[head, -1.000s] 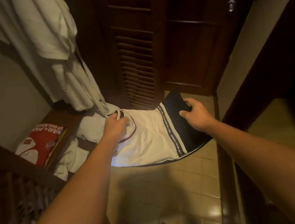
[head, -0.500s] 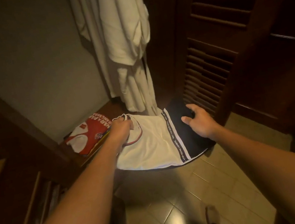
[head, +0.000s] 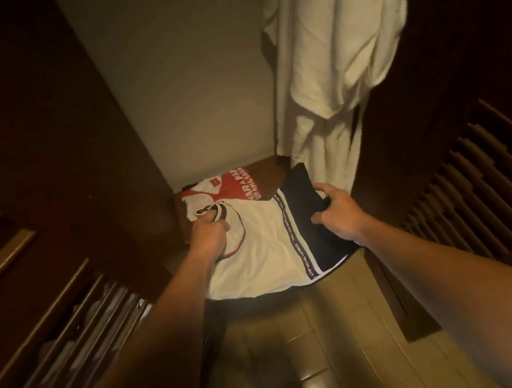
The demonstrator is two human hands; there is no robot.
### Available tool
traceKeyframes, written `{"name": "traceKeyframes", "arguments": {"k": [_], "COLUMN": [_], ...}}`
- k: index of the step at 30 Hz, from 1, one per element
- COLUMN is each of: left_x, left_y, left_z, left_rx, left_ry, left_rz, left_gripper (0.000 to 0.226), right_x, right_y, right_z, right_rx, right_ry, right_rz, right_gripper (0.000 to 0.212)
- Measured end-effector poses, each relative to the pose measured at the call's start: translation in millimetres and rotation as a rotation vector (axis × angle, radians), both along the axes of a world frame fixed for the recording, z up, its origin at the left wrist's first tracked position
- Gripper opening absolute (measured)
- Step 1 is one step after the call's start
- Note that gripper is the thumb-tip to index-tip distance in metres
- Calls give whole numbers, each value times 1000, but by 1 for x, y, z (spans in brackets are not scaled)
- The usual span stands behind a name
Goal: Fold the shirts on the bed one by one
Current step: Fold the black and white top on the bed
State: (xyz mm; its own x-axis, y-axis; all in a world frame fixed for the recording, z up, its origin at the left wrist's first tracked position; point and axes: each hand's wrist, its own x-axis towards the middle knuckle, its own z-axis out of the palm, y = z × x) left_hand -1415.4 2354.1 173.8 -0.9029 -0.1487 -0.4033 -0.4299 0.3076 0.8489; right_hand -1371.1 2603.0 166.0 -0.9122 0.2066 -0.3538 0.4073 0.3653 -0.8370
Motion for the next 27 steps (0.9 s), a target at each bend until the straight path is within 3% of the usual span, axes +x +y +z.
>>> {"name": "traceKeyframes", "arguments": {"k": [7, 14, 21, 27], "left_x": [-66, -135, -206, -266], "left_y": [-29, -40, -40, -37], "left_z": [-25, -93, -194, -332], "left_rx": [-21, -51, -42, 29], "left_ry": [-4, -23, 21, 97], "left_rz": [81, 101, 136, 196], "left_gripper": [46, 46, 51, 58], "right_x": [-94, -173, -249, -298], "right_y": [-17, -34, -32, -29], "right_z": [-23, -95, -196, -329], "right_rx": [87, 156, 188, 184], "right_ry": [83, 111, 172, 267], "right_rz": [77, 107, 181, 181], "right_gripper": [68, 61, 59, 53]}}
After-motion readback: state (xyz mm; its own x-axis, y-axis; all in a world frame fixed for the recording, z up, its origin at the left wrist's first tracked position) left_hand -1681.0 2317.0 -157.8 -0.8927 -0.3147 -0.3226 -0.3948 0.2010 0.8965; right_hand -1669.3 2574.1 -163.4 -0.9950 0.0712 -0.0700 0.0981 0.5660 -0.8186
